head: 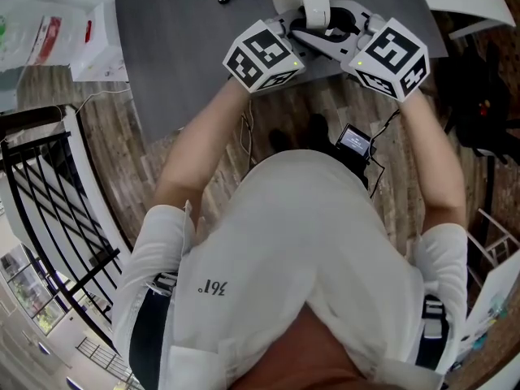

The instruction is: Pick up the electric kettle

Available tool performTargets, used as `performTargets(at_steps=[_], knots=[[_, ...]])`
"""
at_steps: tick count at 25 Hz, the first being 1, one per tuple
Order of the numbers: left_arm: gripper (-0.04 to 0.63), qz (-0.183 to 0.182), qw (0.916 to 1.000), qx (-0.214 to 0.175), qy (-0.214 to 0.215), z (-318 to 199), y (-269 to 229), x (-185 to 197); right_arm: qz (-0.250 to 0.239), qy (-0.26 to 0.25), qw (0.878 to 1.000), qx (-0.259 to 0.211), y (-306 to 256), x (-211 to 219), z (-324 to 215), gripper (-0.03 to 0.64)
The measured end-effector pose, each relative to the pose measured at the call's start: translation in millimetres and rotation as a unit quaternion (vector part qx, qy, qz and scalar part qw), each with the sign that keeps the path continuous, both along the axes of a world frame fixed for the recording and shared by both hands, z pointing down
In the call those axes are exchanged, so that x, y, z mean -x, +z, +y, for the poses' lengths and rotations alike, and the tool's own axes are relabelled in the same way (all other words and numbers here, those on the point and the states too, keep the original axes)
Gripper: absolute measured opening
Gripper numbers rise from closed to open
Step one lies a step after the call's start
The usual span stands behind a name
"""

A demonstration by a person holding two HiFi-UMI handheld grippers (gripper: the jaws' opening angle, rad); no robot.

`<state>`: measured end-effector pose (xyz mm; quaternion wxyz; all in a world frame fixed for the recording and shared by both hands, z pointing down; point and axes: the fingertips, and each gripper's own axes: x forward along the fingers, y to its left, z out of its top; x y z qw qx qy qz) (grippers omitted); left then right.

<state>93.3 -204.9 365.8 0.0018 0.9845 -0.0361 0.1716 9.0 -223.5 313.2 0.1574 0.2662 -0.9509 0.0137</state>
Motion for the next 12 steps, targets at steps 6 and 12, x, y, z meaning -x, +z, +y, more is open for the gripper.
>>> performTargets(at_steps=[6,12], knots=[[0.087,0.004,0.9999,-0.010,0.003,4.8,-18.8,3.8,0.002,0.000,1.000,-0.009,-18.4,4.2,5.4,0.153],[0.089,0.009,0.9999,-0.011,0.008,16.3,-37.6,7.9,0.004,0.002,1.000,-0.011,-36.2,8.7,16.1,0.153]])
